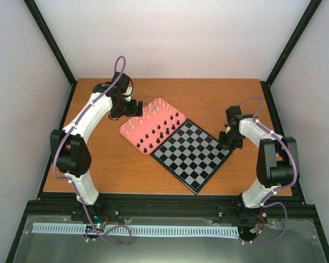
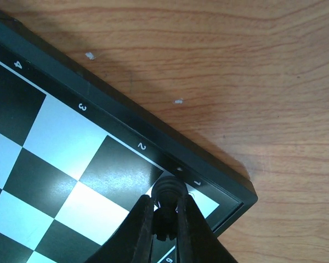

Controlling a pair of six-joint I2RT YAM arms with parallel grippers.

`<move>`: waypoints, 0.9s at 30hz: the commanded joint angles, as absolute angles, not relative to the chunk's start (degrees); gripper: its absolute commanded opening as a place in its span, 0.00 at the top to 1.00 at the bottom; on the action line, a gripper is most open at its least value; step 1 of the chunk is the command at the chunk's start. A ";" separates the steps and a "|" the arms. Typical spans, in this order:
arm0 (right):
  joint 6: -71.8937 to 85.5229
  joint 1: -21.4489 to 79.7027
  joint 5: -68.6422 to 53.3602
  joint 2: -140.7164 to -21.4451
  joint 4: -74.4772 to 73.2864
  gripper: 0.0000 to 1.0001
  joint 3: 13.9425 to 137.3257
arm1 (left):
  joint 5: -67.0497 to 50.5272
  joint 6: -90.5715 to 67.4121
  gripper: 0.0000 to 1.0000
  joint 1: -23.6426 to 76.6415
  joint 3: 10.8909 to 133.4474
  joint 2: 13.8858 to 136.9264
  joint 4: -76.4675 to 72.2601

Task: Set up the chess pieces on the board
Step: Place the chess piece on the chessboard.

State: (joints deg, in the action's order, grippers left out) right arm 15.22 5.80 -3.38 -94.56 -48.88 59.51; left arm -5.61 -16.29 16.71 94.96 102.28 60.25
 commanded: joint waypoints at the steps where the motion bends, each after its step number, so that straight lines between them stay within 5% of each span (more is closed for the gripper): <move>1: 14.59 5.10 -2.26 -95.51 -47.98 0.97 58.28 | -5.54 -16.70 0.00 16.35 95.27 101.83 60.00; 27: 15.41 5.10 -3.35 -91.57 -48.63 0.97 53.55 | -6.40 -16.96 0.00 16.39 94.93 102.04 59.76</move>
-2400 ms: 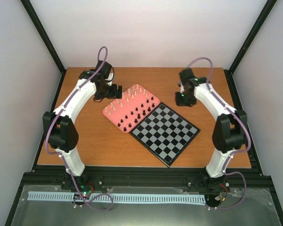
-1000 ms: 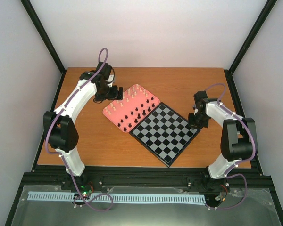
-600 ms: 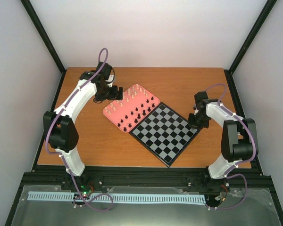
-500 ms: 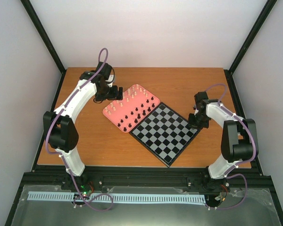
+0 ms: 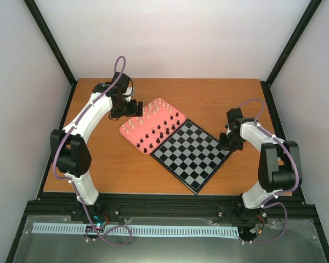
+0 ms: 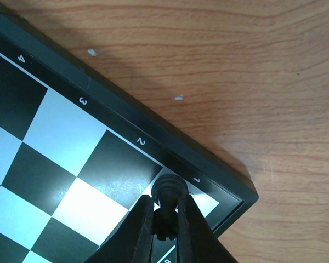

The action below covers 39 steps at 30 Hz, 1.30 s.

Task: Set up the chess pieces on the board
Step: Place the chess piece on the chessboard.

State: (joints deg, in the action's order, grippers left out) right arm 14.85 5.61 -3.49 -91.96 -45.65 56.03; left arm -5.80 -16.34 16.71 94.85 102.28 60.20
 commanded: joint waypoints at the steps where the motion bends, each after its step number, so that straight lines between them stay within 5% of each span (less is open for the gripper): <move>1: 15.51 5.05 -3.60 -91.38 -48.65 0.97 53.41 | -6.35 -16.96 0.00 16.36 94.92 102.12 59.73; 18: 15.77 5.10 -4.28 -92.63 -47.80 0.96 54.00 | -6.42 -16.95 0.00 16.38 94.79 102.22 59.59; 27: 15.39 5.09 -5.39 -92.17 -48.11 0.49 53.98 | -6.39 -16.94 0.00 16.38 94.83 102.32 59.61; 39: 14.82 5.51 -6.61 -90.20 -53.40 0.38 67.51 | -6.46 -16.96 0.00 16.40 95.01 102.13 59.65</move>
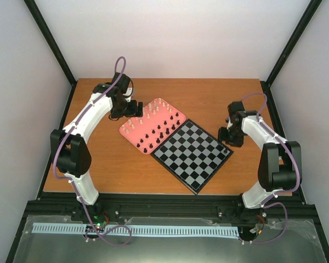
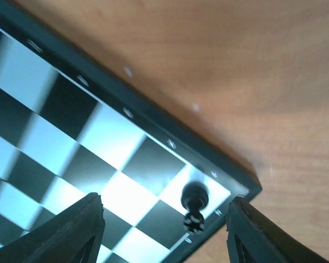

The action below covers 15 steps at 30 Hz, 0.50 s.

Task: Set up the chess pieces on the board
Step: Place the chess piece on the chessboard, then pick up the chess piece from the storage box.

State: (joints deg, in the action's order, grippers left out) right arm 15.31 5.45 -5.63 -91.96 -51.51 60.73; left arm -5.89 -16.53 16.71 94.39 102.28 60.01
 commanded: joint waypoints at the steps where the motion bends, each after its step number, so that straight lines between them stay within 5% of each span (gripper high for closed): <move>1: 14.54 5.97 -7.41 -90.72 -53.64 0.38 69.52 | -6.42 -16.96 0.00 16.40 95.13 102.13 59.65; 15: 14.44 20.38 -12.23 -116.06 -51.53 0.45 100.99 | -5.84 -16.78 0.00 16.40 96.14 102.47 60.32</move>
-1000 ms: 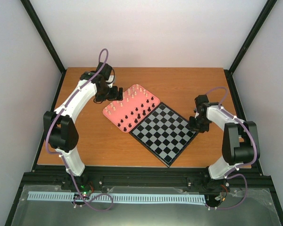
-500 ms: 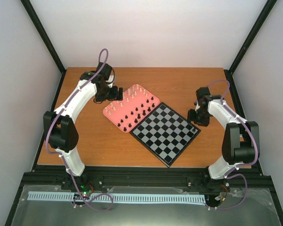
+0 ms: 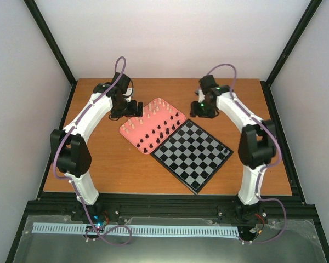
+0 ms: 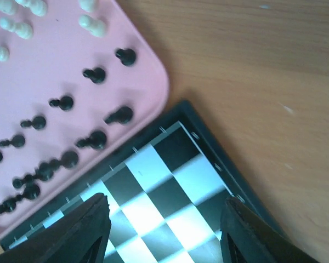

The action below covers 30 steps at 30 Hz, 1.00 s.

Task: Set up the chess pieces on the board
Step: Pick up the chess piece from the storage box.

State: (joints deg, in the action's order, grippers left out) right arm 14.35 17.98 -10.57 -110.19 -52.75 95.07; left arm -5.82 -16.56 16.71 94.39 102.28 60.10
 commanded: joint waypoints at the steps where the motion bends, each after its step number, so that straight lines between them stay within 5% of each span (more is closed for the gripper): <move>1: 14.31 20.94 -12.67 -117.93 -51.17 0.45 102.77 | -5.85 -16.79 0.00 16.40 96.17 102.48 60.36; 30: 10.16 26.83 -9.30 -137.18 -55.71 0.62 118.74 | -5.67 -16.74 0.00 16.37 94.88 102.69 59.95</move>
State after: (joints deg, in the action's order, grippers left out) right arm 11.07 26.02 -9.69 -135.61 -54.68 116.97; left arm -5.61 -16.53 16.71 94.41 102.28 60.05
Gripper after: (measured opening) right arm 0.381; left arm 0.999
